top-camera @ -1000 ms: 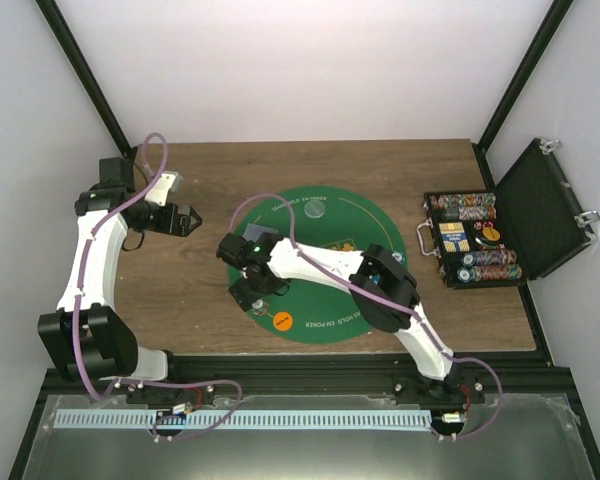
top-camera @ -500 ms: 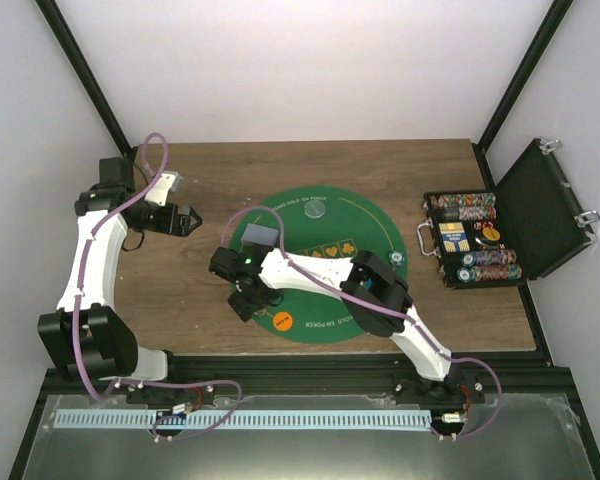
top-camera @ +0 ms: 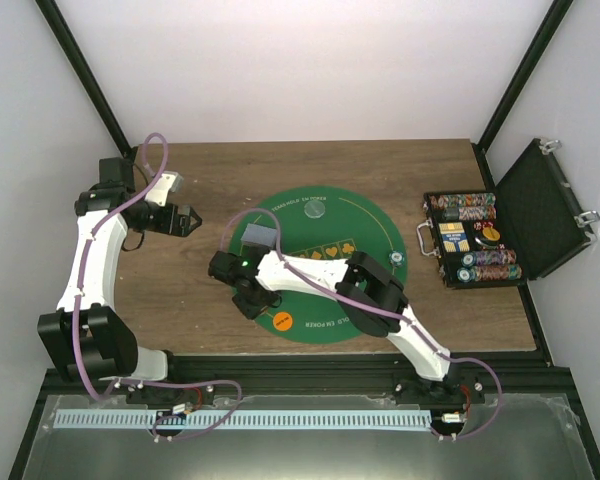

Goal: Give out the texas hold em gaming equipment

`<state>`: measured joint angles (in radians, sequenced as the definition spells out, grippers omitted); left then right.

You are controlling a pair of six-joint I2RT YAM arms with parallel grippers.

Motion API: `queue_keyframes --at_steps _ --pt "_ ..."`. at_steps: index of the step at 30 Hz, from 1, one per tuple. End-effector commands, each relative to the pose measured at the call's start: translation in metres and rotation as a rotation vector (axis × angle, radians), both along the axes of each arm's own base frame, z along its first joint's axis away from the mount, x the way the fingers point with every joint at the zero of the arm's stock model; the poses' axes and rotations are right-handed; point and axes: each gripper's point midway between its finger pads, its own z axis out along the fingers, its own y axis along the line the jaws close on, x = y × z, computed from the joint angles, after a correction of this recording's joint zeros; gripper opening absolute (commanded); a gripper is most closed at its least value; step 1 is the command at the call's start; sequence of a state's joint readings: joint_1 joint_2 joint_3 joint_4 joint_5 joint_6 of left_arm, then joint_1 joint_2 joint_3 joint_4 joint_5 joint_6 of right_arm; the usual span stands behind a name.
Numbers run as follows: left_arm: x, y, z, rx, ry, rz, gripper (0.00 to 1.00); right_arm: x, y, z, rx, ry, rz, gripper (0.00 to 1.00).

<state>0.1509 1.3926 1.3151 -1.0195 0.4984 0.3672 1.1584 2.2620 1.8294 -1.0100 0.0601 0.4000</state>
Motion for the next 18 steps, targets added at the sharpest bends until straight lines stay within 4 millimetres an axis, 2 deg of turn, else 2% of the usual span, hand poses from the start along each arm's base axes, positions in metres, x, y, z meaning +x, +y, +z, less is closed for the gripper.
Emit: queue_keyframes --at_steps 1,5,6,8,13,18 --pt "0.001 -0.001 0.011 0.007 -0.030 -0.009 0.93 0.003 0.002 -0.005 -0.032 -0.019 0.005 0.32" --pt "0.001 0.000 0.011 0.009 -0.030 -0.011 0.93 0.006 0.007 -0.003 -0.017 -0.034 0.023 0.25" --pt "0.001 0.000 0.011 0.011 -0.029 -0.012 0.93 0.006 0.007 -0.003 -0.019 -0.035 0.027 0.25" --pt "0.000 0.000 0.011 0.015 -0.030 -0.014 0.93 0.006 0.008 -0.004 -0.018 -0.034 0.032 0.33" --pt "-0.001 -0.001 0.008 0.010 -0.020 -0.020 0.93 0.008 0.017 0.010 0.028 -0.045 0.046 0.70" --pt "-0.001 0.000 0.008 0.016 -0.018 -0.024 0.92 0.019 0.027 0.038 0.089 -0.079 0.050 0.99"
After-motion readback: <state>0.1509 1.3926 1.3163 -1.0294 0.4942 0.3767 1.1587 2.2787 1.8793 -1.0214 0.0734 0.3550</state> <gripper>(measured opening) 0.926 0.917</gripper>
